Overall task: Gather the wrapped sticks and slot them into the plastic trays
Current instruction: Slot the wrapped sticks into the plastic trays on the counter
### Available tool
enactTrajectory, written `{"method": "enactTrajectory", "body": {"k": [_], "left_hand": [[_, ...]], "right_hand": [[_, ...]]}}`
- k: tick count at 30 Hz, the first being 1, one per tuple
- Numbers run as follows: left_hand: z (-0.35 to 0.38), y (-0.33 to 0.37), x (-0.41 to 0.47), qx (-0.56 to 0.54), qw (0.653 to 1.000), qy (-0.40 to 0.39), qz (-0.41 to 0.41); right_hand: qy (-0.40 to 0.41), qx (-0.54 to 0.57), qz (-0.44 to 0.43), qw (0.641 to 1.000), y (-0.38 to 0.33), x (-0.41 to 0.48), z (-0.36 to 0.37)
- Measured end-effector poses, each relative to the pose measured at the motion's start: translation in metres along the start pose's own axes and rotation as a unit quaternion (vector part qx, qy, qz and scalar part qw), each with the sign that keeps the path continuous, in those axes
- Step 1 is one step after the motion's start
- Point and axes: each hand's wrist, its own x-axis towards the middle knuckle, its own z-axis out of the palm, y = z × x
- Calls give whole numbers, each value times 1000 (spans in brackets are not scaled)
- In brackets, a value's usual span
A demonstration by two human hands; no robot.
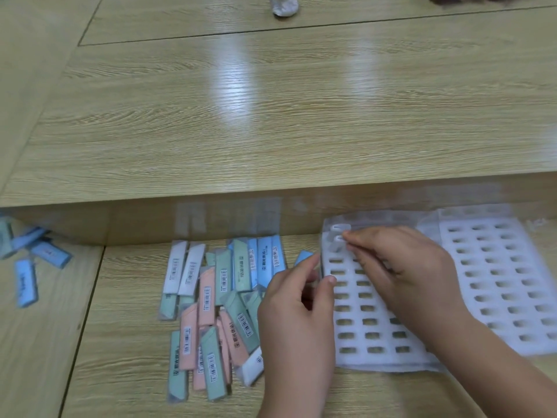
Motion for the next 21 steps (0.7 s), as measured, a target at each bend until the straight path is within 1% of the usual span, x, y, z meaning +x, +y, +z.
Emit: {"method": "enactTrajectory", "body": {"k": [3,7,9,12,16,18,21], "left_hand": [[-1,3,-3,3,1000,5,3],[-21,0,-11,10,1000,23,7],[-44,-8,-14,19,998,55,12],[-86,-27,-18,36,992,116,12],[-137,-51,-22,77,982,169,-28],[-150,-60,-22,110,979,165,-48],[-157,-64,-18,167,975,128,-67]], "right_hand": [[2,-18,-2,1000,-2,-3,-3],[20,1,65,998,-24,-7,-10],[8,27,79,996,-46,-8,-11],[-66,65,84,992,-86,-11,-1],[-216,56,114,968,-133,-18,26],[-265,36,123,956,-148,-21,42],[-272,0,138,952,-167,-19,66]]}}
